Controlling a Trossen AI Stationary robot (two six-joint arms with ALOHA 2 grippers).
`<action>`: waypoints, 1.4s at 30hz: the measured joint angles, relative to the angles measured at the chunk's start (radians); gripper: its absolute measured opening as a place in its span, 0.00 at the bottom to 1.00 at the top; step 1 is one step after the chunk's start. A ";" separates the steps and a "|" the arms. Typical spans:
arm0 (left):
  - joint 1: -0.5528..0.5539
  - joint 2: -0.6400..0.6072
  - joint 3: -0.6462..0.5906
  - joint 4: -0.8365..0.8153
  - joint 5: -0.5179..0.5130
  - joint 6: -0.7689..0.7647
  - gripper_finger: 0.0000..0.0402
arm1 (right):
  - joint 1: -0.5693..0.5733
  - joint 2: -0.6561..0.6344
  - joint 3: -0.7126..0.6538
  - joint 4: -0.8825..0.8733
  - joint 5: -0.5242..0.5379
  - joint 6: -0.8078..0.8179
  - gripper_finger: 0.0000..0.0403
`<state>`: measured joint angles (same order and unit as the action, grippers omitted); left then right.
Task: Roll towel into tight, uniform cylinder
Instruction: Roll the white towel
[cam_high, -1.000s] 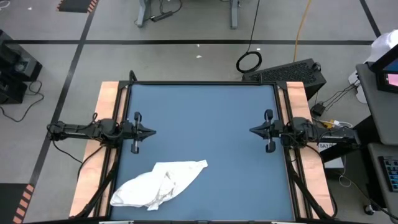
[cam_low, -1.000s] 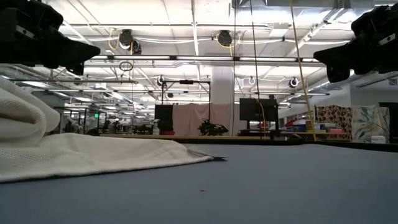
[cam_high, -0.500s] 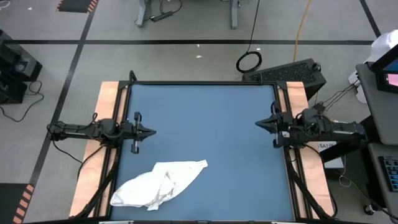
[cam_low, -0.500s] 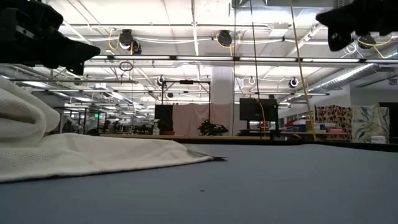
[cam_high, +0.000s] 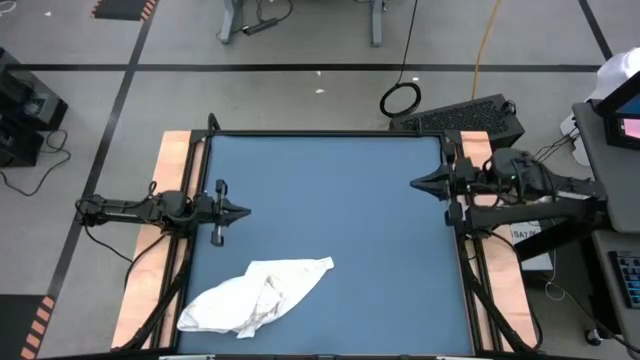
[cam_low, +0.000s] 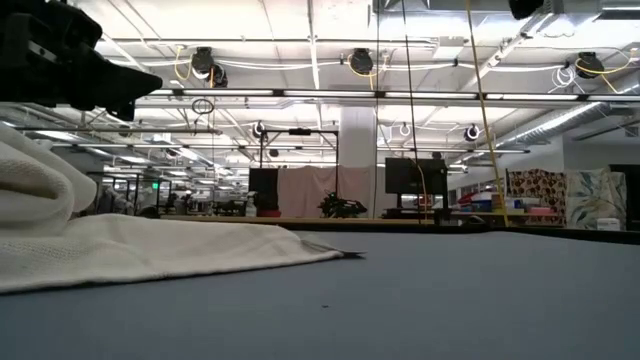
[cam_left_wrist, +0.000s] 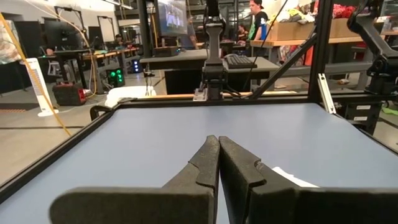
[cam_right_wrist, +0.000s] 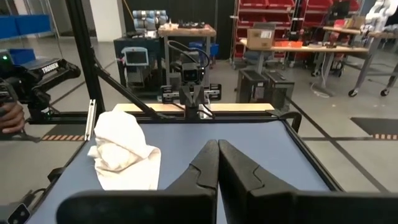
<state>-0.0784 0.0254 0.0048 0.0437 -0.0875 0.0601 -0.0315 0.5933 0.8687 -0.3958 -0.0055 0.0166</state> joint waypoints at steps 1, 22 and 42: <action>0.000 0.000 0.000 0.000 0.000 0.000 0.04 | 0.000 0.021 0.029 -0.014 0.000 0.000 0.00; 0.000 0.000 0.000 0.002 0.000 -0.108 0.04 | 0.001 0.339 0.230 -0.105 -0.001 0.055 0.00; -0.001 0.304 0.580 -0.233 -0.018 -0.103 0.04 | 0.169 0.772 0.230 -0.023 0.005 0.051 0.00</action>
<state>-0.0790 0.3299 0.5846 -0.1890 -0.1054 -0.0429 0.1375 1.3656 1.0985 -0.4187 -0.0010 0.0673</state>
